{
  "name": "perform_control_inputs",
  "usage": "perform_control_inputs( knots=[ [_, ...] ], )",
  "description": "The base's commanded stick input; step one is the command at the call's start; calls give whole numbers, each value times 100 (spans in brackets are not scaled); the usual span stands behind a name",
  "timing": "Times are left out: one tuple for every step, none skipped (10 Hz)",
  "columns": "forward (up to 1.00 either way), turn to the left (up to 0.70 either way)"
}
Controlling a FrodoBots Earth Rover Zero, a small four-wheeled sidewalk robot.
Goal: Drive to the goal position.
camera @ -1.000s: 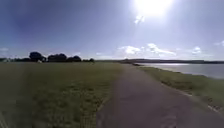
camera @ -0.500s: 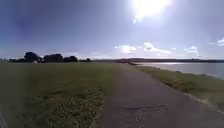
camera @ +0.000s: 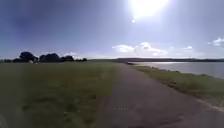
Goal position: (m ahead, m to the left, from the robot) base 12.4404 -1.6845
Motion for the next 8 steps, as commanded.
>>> perform_control_inputs(
  knots=[
    [70, 5],
    [70, -12],
    [70, -30],
    [70, -30],
    [70, -30],
    [70, -21],
    [70, 4],
    [70, 5]
  ],
)
